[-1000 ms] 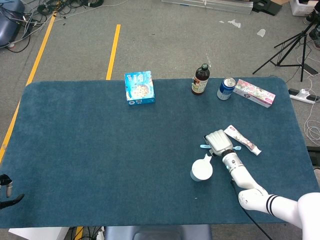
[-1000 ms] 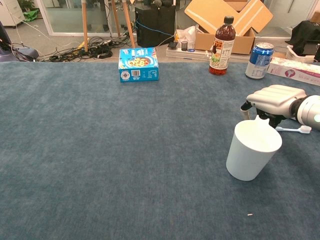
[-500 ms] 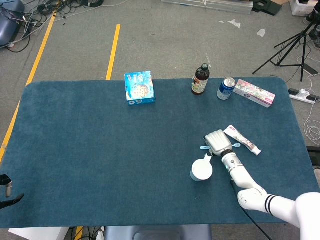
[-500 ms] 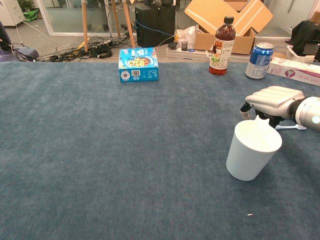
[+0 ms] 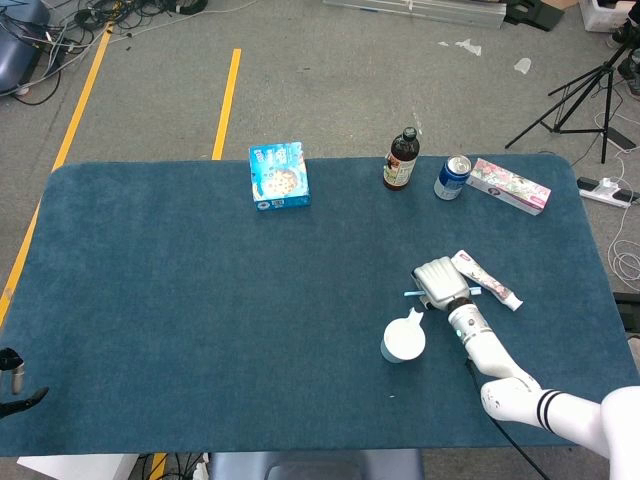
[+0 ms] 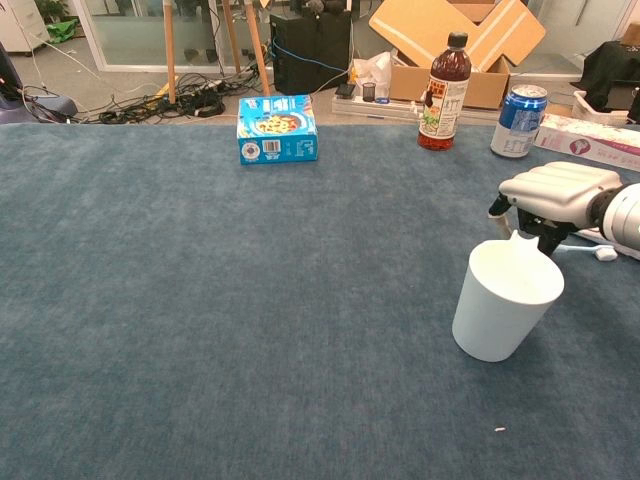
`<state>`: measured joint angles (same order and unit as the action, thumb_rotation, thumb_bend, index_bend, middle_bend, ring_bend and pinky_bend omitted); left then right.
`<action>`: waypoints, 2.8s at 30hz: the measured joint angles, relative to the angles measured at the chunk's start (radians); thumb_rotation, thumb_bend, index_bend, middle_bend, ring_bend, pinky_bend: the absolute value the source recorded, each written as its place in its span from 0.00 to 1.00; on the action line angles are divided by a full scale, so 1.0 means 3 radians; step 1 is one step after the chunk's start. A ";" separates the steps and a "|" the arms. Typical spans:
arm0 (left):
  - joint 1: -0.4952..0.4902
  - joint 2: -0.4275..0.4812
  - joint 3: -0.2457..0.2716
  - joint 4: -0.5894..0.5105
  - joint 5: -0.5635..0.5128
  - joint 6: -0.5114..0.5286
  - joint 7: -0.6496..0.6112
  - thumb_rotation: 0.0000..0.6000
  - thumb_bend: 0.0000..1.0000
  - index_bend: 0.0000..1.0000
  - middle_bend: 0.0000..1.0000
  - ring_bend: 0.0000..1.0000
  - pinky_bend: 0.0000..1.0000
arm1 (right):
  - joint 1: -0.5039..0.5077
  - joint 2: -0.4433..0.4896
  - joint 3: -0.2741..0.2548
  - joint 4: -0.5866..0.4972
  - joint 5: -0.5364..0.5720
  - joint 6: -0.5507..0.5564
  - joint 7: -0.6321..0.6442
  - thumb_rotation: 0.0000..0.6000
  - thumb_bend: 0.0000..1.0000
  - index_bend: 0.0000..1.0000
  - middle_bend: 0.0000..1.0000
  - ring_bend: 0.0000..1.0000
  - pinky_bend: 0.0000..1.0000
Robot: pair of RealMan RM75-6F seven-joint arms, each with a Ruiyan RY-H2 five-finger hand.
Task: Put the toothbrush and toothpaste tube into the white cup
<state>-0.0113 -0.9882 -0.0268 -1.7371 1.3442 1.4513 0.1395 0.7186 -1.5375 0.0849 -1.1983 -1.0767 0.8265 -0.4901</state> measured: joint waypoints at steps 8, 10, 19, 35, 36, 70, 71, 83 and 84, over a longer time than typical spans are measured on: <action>-0.0003 -0.0005 -0.0001 0.0001 -0.0010 -0.0007 0.0013 1.00 0.00 0.82 0.54 0.43 0.39 | -0.0036 0.0132 0.0032 -0.0146 -0.0050 0.0086 0.0081 1.00 0.25 0.60 1.00 1.00 1.00; -0.0003 -0.0006 0.0000 0.0001 -0.0009 -0.0007 0.0015 1.00 0.00 0.82 0.54 0.43 0.39 | -0.0042 0.0150 0.0036 -0.0168 -0.0058 0.0101 0.0092 1.00 0.25 0.60 1.00 1.00 1.00; -0.0003 -0.0008 0.0001 0.0004 -0.0011 -0.0007 0.0022 1.00 0.00 0.82 0.54 0.43 0.39 | -0.0070 0.0188 0.0035 -0.0207 -0.0103 0.0145 0.0145 1.00 0.30 0.64 1.00 1.00 1.00; -0.0005 -0.0012 0.0003 0.0000 -0.0020 -0.0014 0.0041 1.00 0.00 0.81 0.54 0.43 0.39 | -0.0127 0.0295 0.0075 -0.0347 -0.0247 0.0324 0.0263 1.00 0.43 0.70 1.00 1.00 1.00; -0.0006 -0.0012 0.0003 -0.0001 -0.0020 -0.0014 0.0041 1.00 0.00 0.81 0.54 0.43 0.39 | -0.0131 0.0307 0.0078 -0.0362 -0.0257 0.0336 0.0272 1.00 0.43 0.70 1.00 1.00 1.00; -0.0018 -0.0044 0.0006 0.0014 -0.0049 -0.0040 0.0105 1.00 0.00 0.81 0.54 0.43 0.39 | -0.0440 0.1612 0.0187 -0.2181 -0.1090 0.0888 0.1120 1.00 0.43 0.71 1.00 1.00 1.00; -0.0018 -0.0045 0.0006 0.0014 -0.0049 -0.0039 0.0106 1.00 0.00 0.81 0.54 0.43 0.39 | -0.0458 0.1701 0.0165 -0.2269 -0.1170 0.0889 0.1205 1.00 0.43 0.71 1.00 1.00 1.00; -0.0023 -0.0049 0.0004 0.0017 -0.0061 -0.0049 0.0111 1.00 0.00 0.81 0.54 0.43 0.39 | -0.0536 0.2132 -0.0082 -0.2548 -0.1843 0.0819 0.2129 1.00 0.43 0.71 1.00 1.00 1.00; -0.0023 -0.0049 0.0003 0.0017 -0.0063 -0.0048 0.0112 1.00 0.00 0.81 0.54 0.43 0.39 | -0.0529 0.2134 -0.0095 -0.2540 -0.1881 0.0807 0.2197 1.00 0.43 0.71 1.00 1.00 1.00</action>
<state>-0.0182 -1.0029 -0.0259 -1.7321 1.3253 1.4369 0.1730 0.5598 -0.8973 0.0565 -1.9602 -1.6410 1.0685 0.1690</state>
